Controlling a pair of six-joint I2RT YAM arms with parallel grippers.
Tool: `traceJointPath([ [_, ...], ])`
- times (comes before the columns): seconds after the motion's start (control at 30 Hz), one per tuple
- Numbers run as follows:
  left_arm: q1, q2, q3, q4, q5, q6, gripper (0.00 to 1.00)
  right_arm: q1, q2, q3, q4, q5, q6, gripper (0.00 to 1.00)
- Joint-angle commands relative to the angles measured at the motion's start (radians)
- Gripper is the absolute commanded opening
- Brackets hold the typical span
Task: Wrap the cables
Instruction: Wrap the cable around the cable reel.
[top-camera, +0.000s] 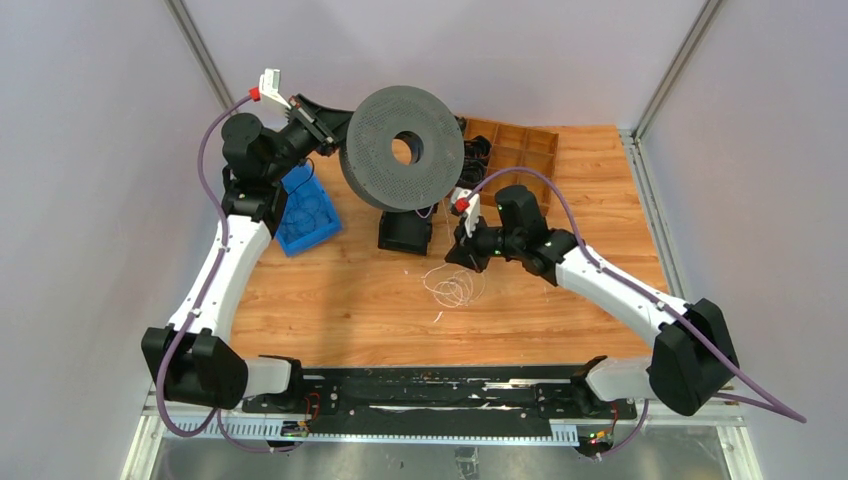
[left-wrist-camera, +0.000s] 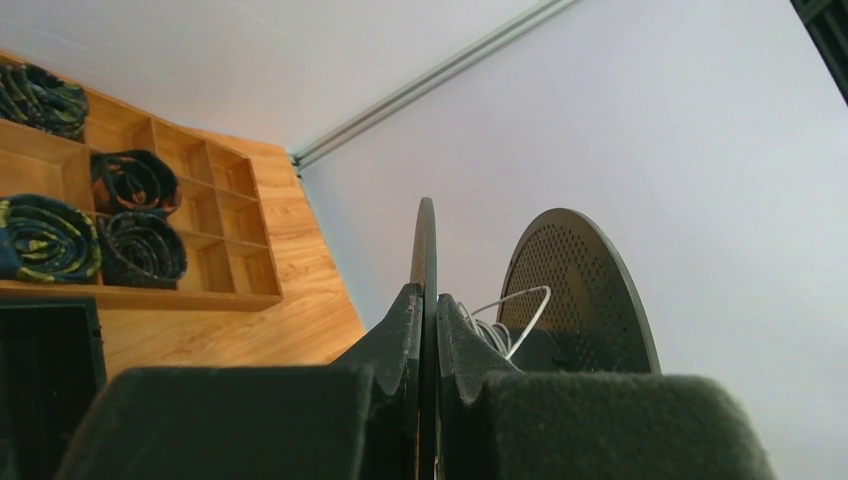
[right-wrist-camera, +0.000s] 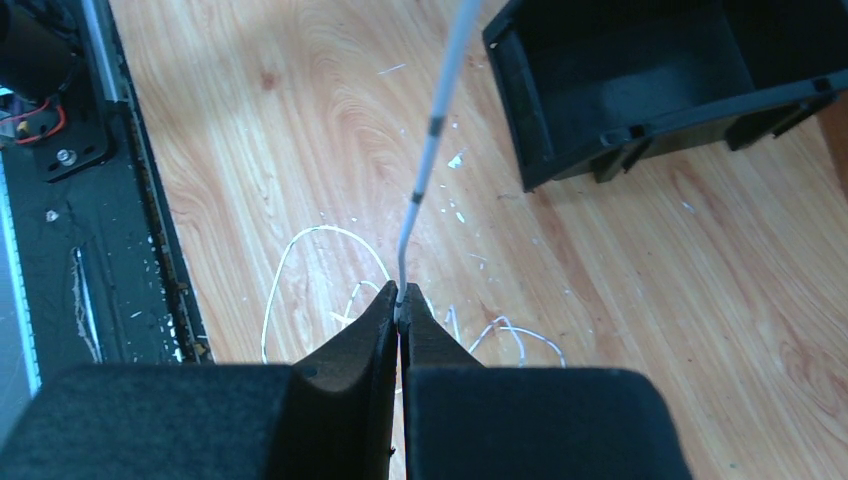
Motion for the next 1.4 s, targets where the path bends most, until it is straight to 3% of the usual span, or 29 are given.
traceJointPath([
  [0.0, 0.009, -0.006, 0.061, 0.025, -0.055, 0.032, 0.0, 0.044, 0.012, -0.002, 0.004, -0.032, 0.016, 0.01],
  [0.6, 0.011, -0.001, 0.037, -0.074, -0.12, 0.052, 0.0, 0.246, 0.106, 0.108, 0.049, 0.027, -0.021, 0.01],
  [1.03, 0.002, -0.003, 0.145, -0.362, -0.252, 0.239, 0.0, 0.394, 0.211, 0.37, -0.16, 0.132, -0.115, 0.01],
  [1.37, -0.046, -0.028, 0.174, -0.473, -0.335, 0.34, 0.0, 0.405, 0.279, 0.532, -0.256, 0.159, -0.134, 0.01],
])
